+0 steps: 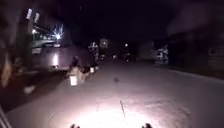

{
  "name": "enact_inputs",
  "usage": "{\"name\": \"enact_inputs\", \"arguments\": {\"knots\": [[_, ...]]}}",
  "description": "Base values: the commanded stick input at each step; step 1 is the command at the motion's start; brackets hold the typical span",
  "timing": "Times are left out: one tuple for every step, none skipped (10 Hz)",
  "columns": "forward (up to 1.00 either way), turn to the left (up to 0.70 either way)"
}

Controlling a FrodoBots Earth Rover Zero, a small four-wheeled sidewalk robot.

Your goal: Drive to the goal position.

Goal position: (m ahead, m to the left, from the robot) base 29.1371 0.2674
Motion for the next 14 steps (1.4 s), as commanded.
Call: {"name": "enact_inputs", "arguments": {"knots": [[0.85, 0.00], [0.85, 0.00], [0.85, 0.00], [0.85, 0.00], [0.85, 0.00], [0.85, 0.00], [0.85, -0.11], [0.85, -0.34], [0.85, -0.34], [0.85, -0.11], [0.85, 0.00], [0.85, 0.00], [0.85, 0.00], [0.85, 0.00]]}}
